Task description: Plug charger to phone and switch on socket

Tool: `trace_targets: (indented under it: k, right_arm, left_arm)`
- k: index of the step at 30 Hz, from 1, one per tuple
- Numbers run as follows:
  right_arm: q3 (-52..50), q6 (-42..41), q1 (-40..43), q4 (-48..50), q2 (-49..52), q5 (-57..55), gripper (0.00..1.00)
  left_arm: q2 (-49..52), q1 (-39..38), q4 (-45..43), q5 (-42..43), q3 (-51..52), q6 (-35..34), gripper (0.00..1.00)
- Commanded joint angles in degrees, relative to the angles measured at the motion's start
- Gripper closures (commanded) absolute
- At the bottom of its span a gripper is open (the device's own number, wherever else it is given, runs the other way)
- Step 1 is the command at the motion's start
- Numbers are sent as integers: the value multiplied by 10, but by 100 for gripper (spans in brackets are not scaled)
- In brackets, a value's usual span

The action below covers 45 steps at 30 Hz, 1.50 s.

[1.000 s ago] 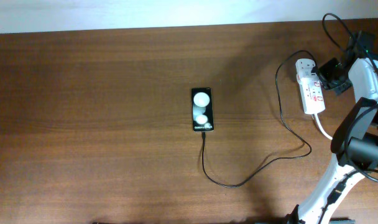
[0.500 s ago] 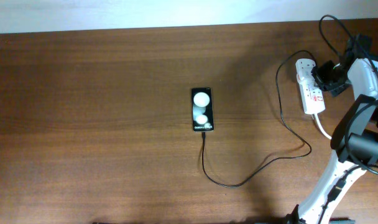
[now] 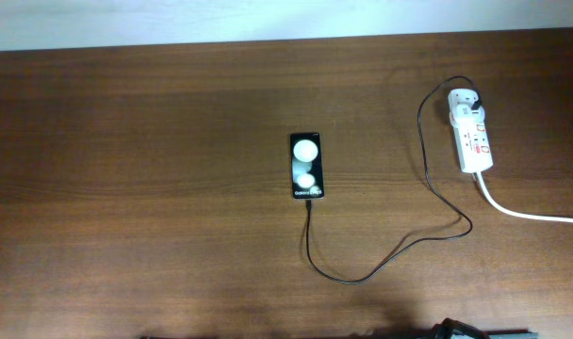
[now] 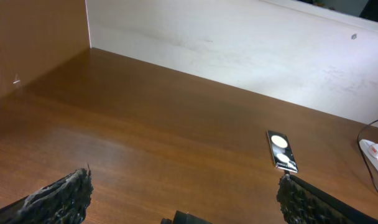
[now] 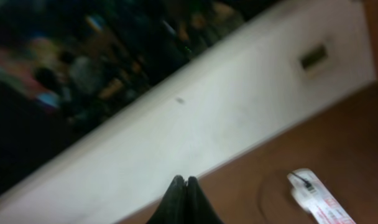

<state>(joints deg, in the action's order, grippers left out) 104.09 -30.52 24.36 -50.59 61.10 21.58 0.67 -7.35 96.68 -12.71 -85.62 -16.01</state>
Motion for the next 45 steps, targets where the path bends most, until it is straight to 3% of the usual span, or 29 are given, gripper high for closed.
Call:
trace_targets:
  k: [1, 3, 6, 9, 12, 16, 21, 29, 30, 32, 41, 45]
  right_arm:
    - [1, -91, 3, 72, -42, 77, 96]
    - [1, -144, 3, 124, -57, 97, 96]
    - [1, -145, -51, 176, -59, 99, 95]
    - [1, -59, -143, 157, -67, 98, 91]
    - [0, 31, -215, 125, -111, 77, 90]
    - [-43, 48, -217, 128, -216, 77, 90]
    - [-216, 48, -217, 251, -381, 42, 89]
    - [-263, 46, -217, 273, -423, 8, 87]
    - [-263, 46, -217, 273, -423, 8, 87]
    - [-263, 46, -217, 273, -423, 8, 87]
    - [-264, 46, -217, 273, -426, 8, 87]
    - [-304, 46, -217, 290, -478, 4, 85]
  left_arm:
    - [-2, 3, 0, -6, 0, 3, 1]
    - [-2, 3, 0, -6, 0, 3, 1]
    - [-2, 3, 0, -6, 0, 3, 1]
    - [-2, 3, -8, -6, 2, 3, 1]
    - [-2, 3, -81, -6, 30, 3, 1]
    - [-2, 3, -272, -6, 212, 3, 1]
    - [-2, 3, -581, -2, 482, 3, 1]
    - [-2, 3, -834, 3, 751, 21, 1]
    - [-2, 3, -866, 43, 780, 65, 1]
    - [-2, 3, -885, 93, 809, 118, 1]
    - [-2, 3, -898, 93, 839, 118, 1]
    - [-2, 3, -898, 93, 839, 118, 1]
